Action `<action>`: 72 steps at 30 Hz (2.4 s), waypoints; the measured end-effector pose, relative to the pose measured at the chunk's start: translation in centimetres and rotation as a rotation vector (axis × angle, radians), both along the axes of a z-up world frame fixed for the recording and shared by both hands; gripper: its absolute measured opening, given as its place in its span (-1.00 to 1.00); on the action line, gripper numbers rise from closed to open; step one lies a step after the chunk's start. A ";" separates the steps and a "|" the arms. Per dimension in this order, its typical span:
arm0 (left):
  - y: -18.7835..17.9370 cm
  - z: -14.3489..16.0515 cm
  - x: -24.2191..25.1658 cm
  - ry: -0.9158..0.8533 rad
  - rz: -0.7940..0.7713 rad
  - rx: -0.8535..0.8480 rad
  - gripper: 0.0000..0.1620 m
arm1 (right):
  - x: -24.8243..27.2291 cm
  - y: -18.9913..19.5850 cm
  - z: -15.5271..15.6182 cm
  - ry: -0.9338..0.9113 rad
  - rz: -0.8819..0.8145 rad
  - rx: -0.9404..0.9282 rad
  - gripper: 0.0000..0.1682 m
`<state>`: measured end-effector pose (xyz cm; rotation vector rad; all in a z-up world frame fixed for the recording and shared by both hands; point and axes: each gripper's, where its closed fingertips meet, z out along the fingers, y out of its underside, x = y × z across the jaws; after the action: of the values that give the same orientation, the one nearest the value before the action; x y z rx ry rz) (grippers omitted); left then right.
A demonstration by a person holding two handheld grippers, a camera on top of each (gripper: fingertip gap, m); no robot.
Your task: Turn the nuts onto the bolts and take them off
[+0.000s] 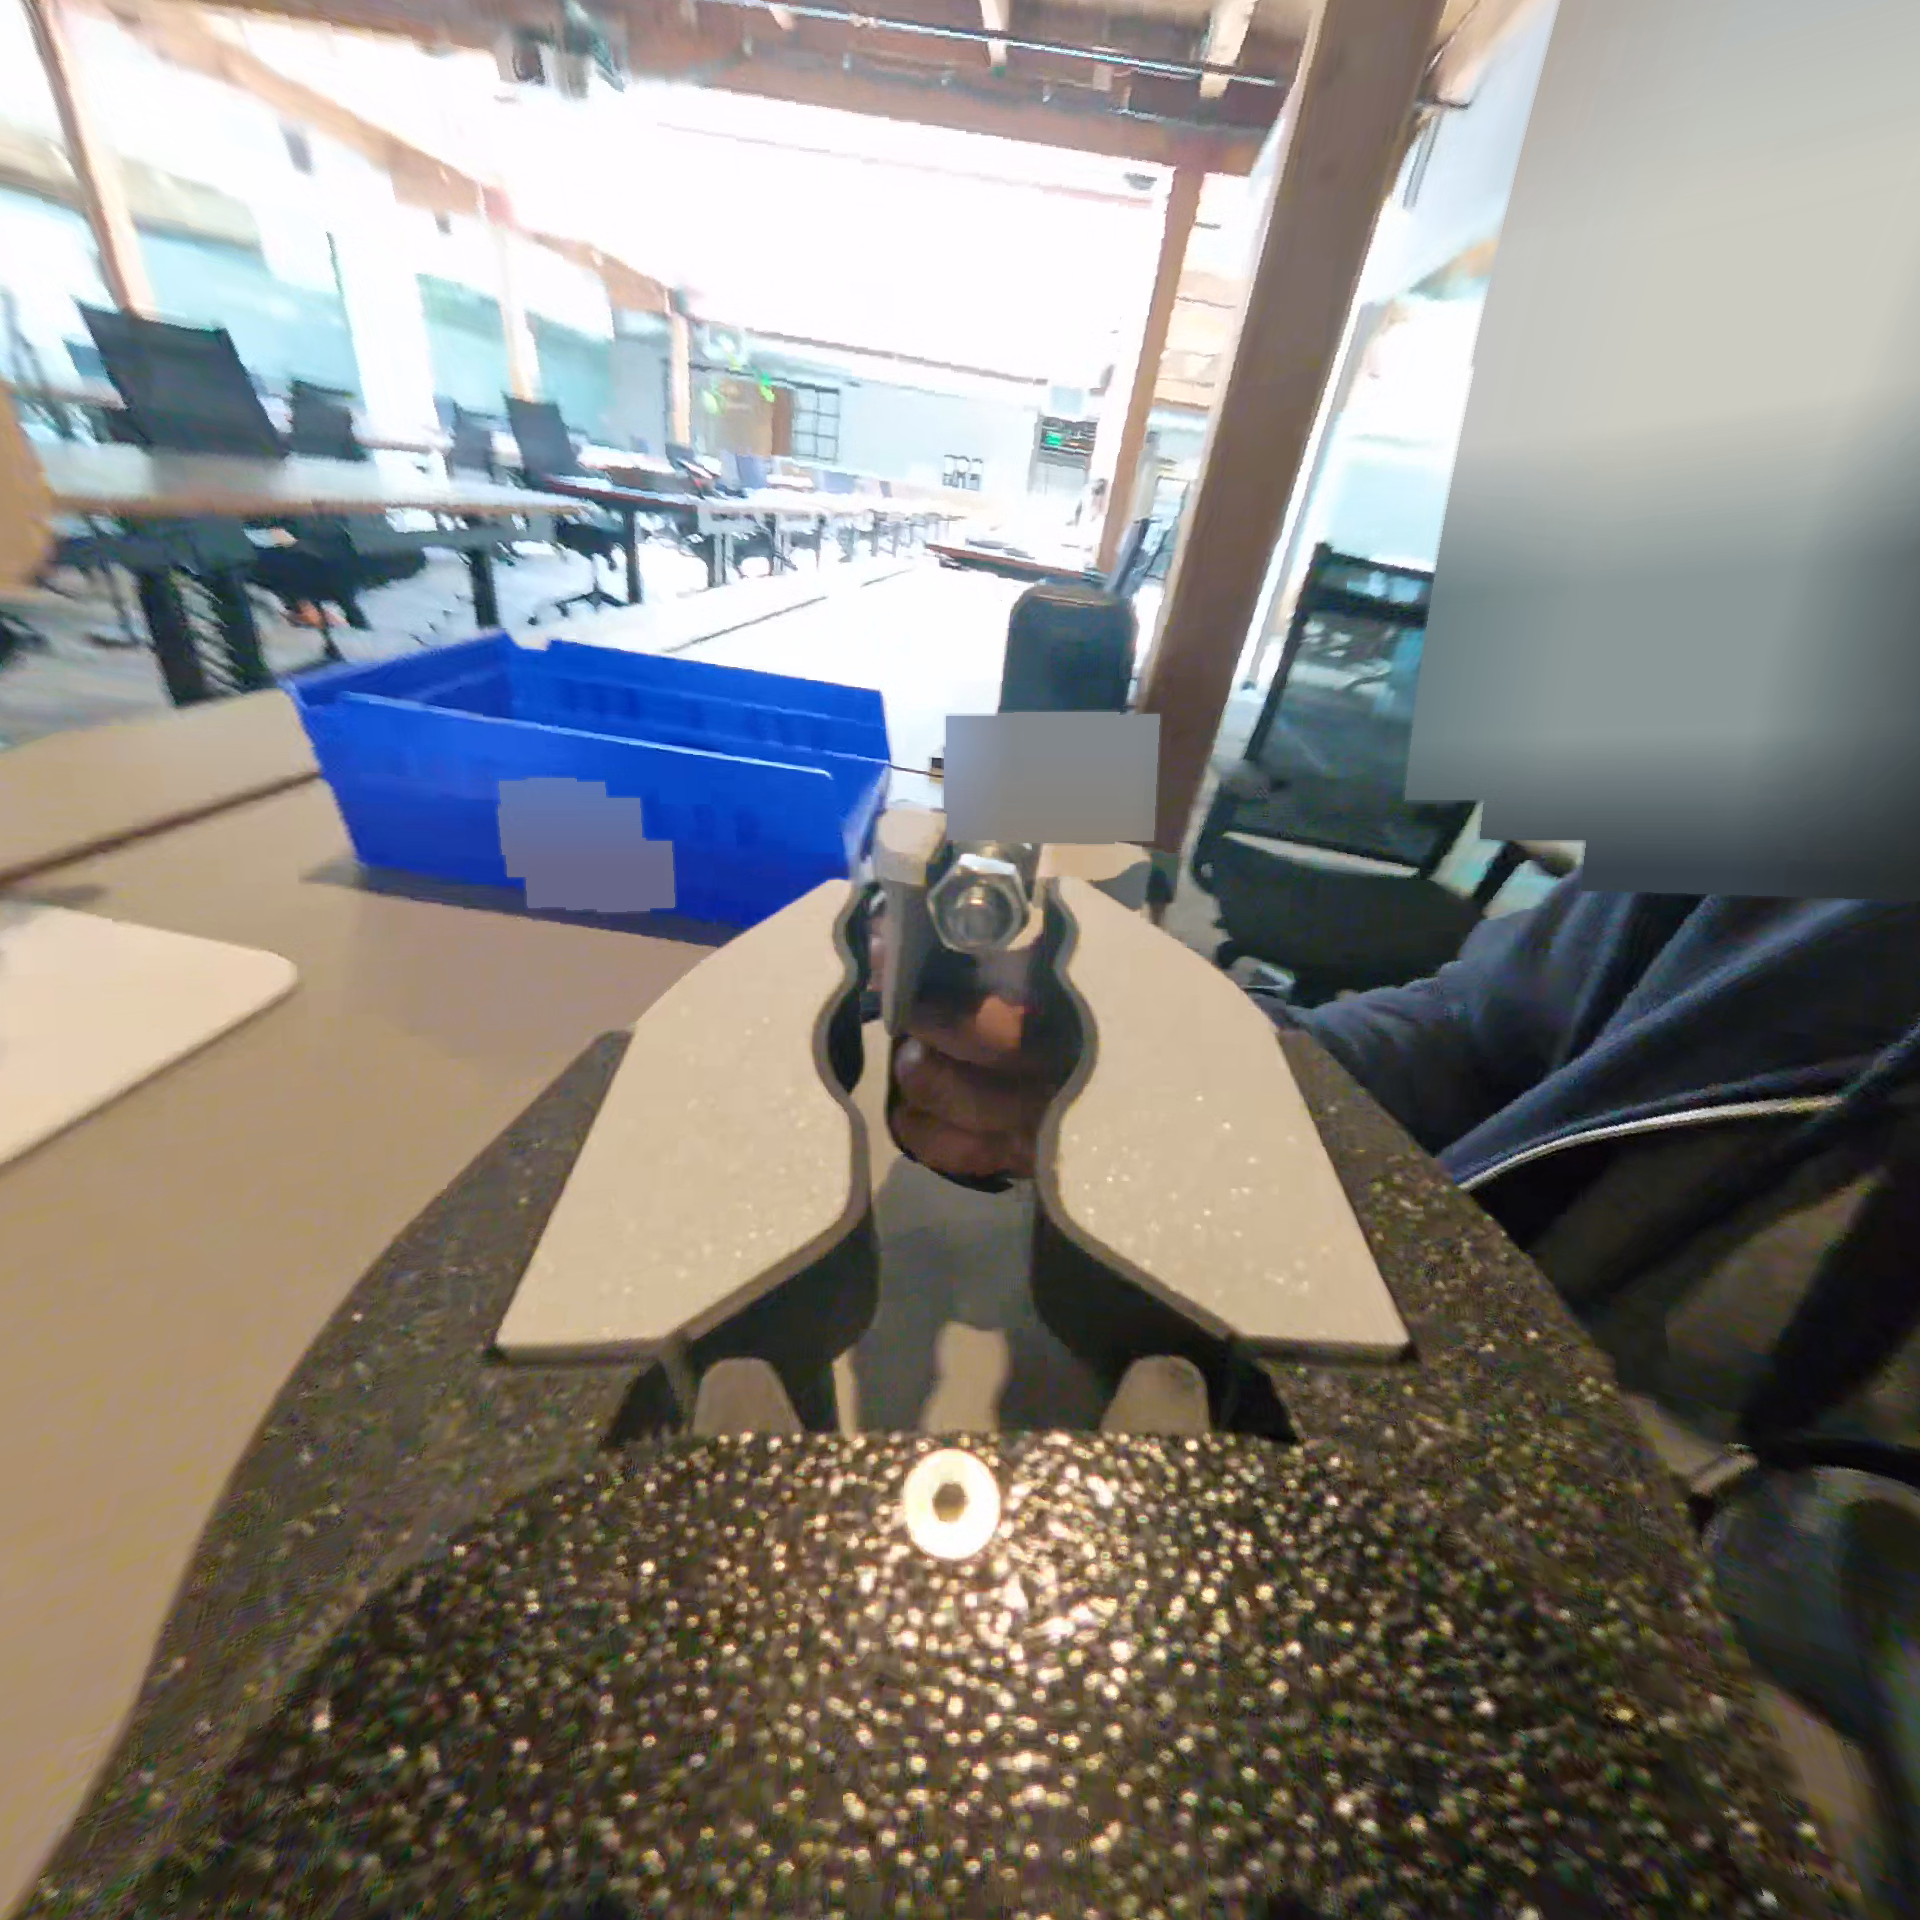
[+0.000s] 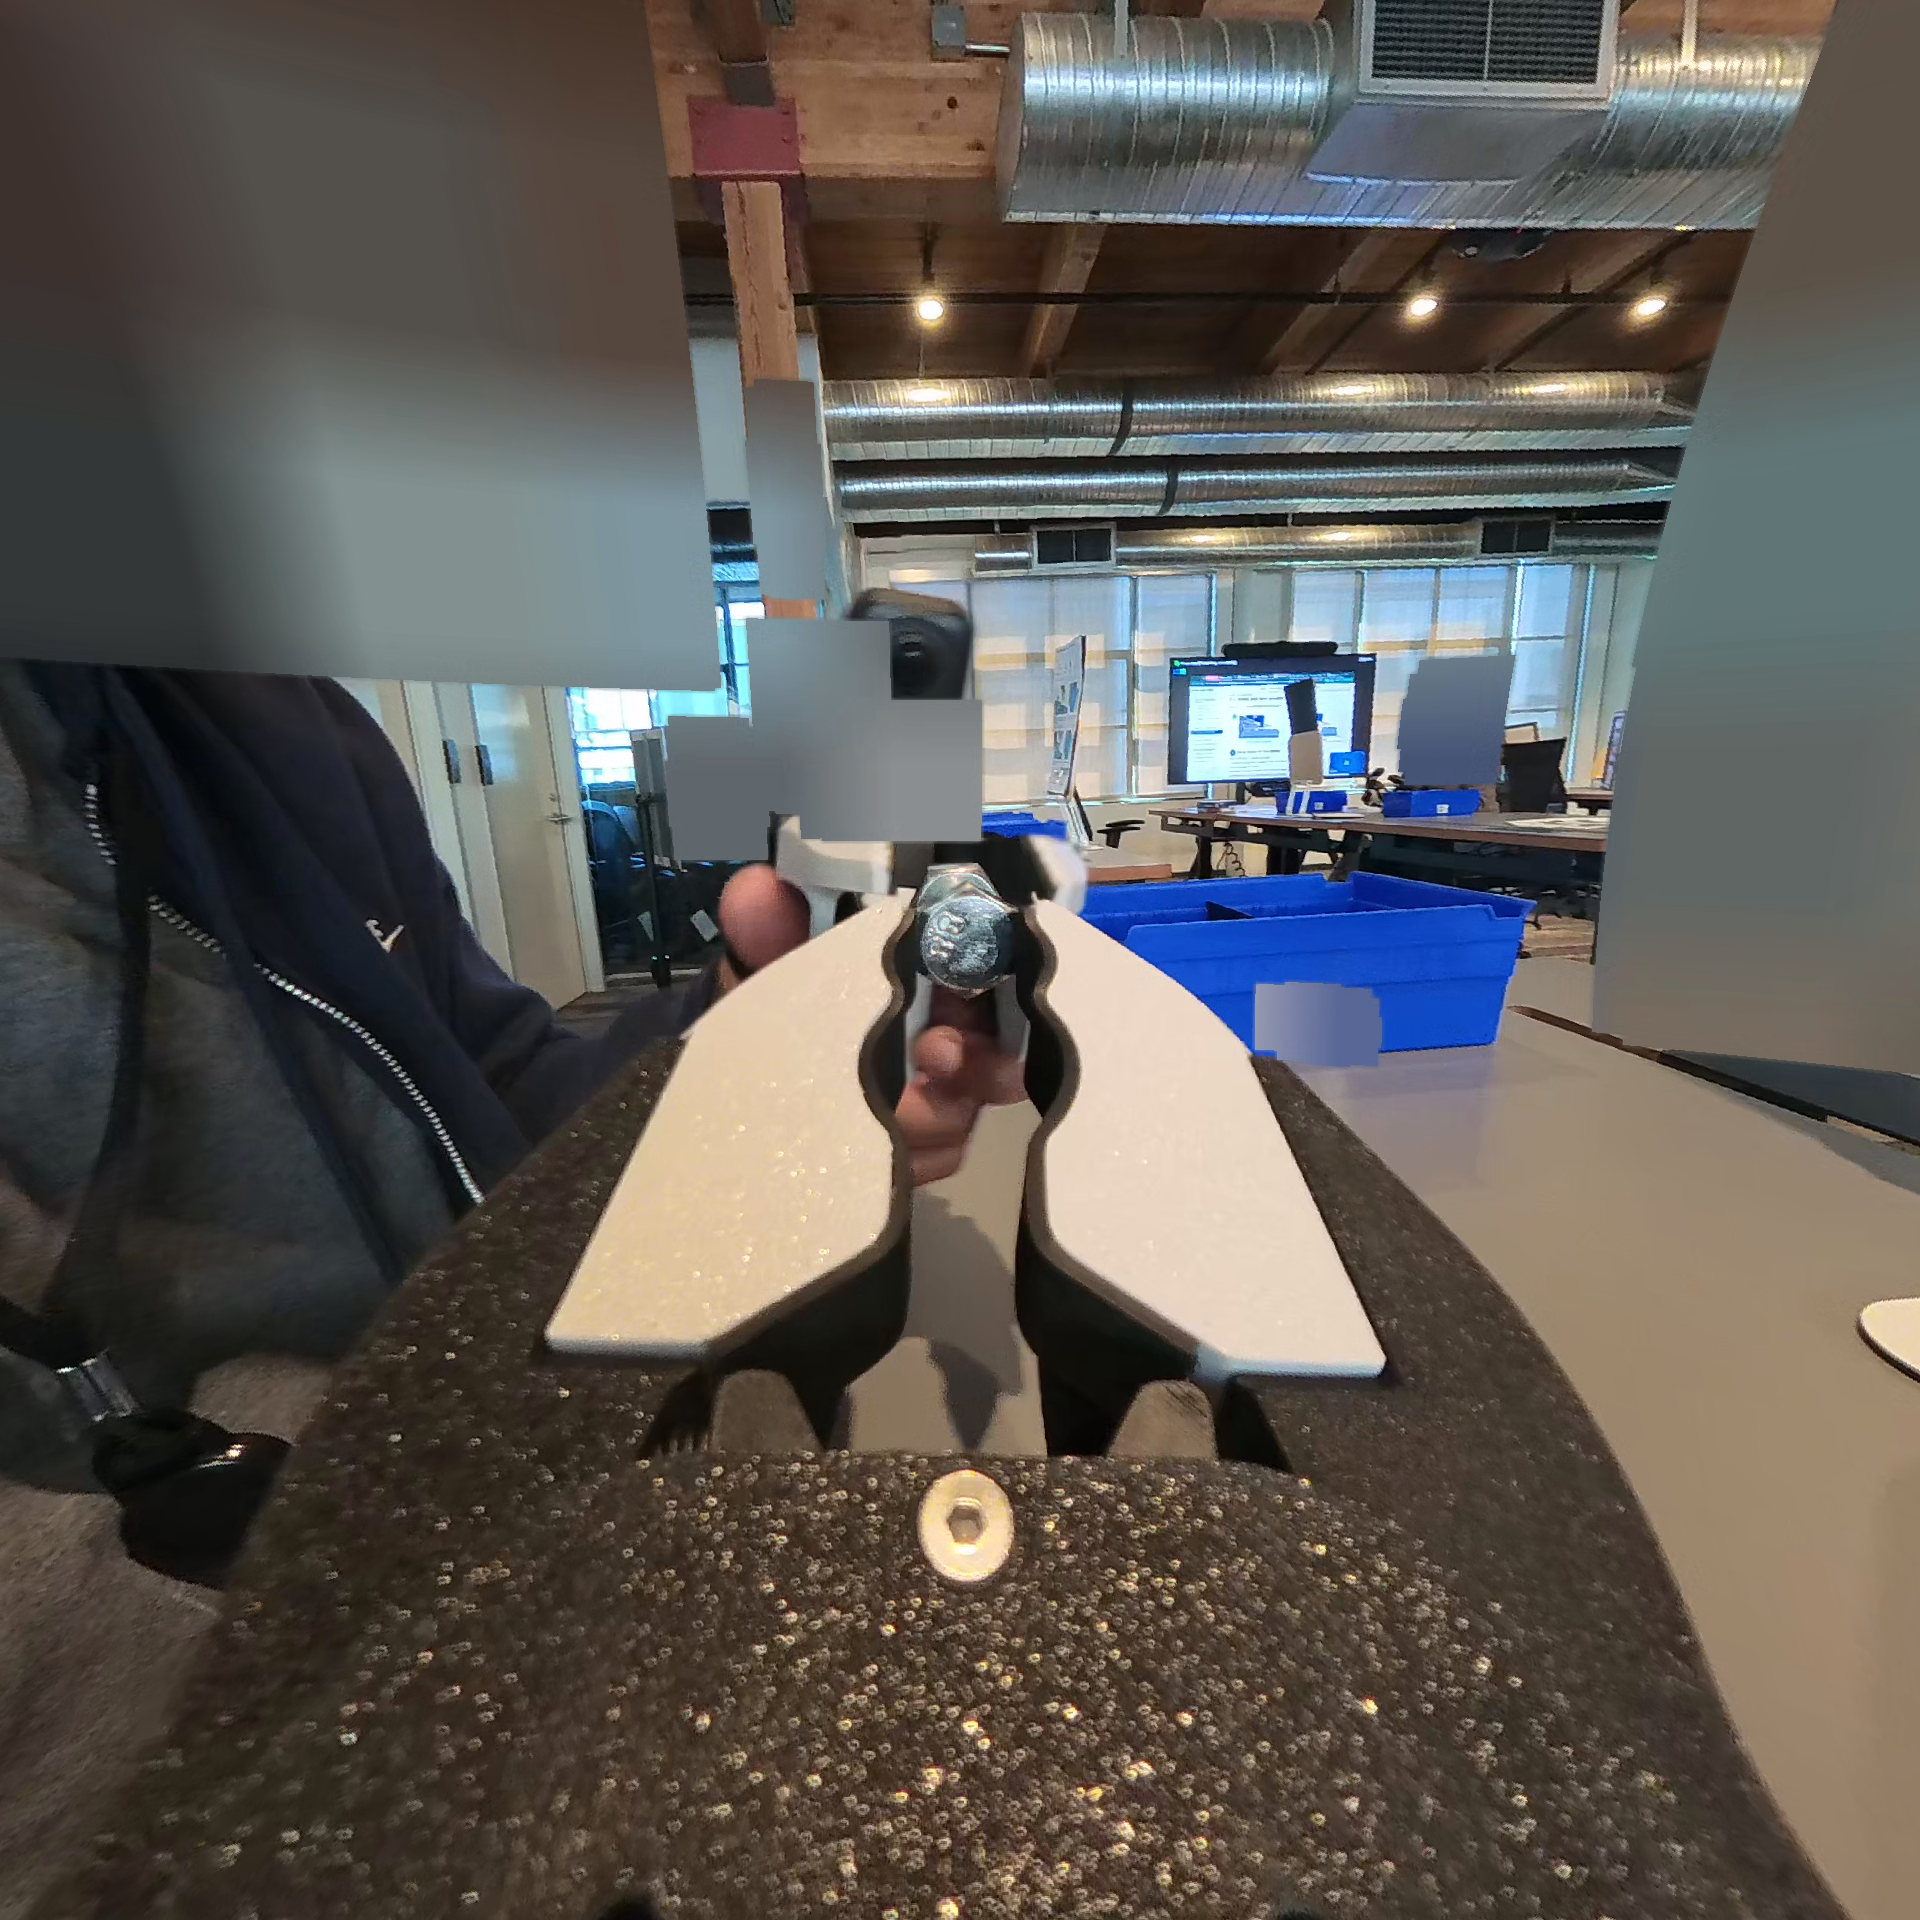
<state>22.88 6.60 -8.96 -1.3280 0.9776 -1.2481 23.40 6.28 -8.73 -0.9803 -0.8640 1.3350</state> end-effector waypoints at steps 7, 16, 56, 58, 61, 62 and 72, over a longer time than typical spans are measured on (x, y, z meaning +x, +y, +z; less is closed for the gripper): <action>-0.5 -0.5 0.5 -0.007 -0.085 -0.230 -0.72 | -0.3 0.0 -0.2 -0.033 -0.026 0.024 -0.80; -0.1 -0.8 0.6 0.183 0.184 0.570 -0.79 | -0.2 -0.1 -0.1 -0.001 0.014 -0.012 -0.80; 0.0 -0.4 0.4 -0.051 -0.006 0.067 -0.56 | 0.3 0.3 0.2 0.034 0.012 -0.035 -0.80; -0.3 -0.8 0.7 -0.041 -0.042 0.016 -0.55 | 0.3 0.3 0.2 0.033 0.012 -0.034 -0.80; -0.3 -0.9 1.0 -0.047 -0.047 -0.015 -0.60 | 0.3 0.2 0.1 0.031 0.014 -0.034 -0.80; -0.3 -1.1 1.1 -0.035 -0.039 0.003 -0.67 | 0.2 0.2 0.1 0.029 0.015 -0.035 -0.80; 0.3 -1.2 0.9 0.207 0.357 0.927 -0.78 | 0.2 0.1 0.1 0.037 0.026 -0.043 -0.80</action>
<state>23.73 6.93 -10.12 -0.8252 1.1878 -0.2867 23.59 6.43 -8.63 -0.9775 -0.8252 1.3942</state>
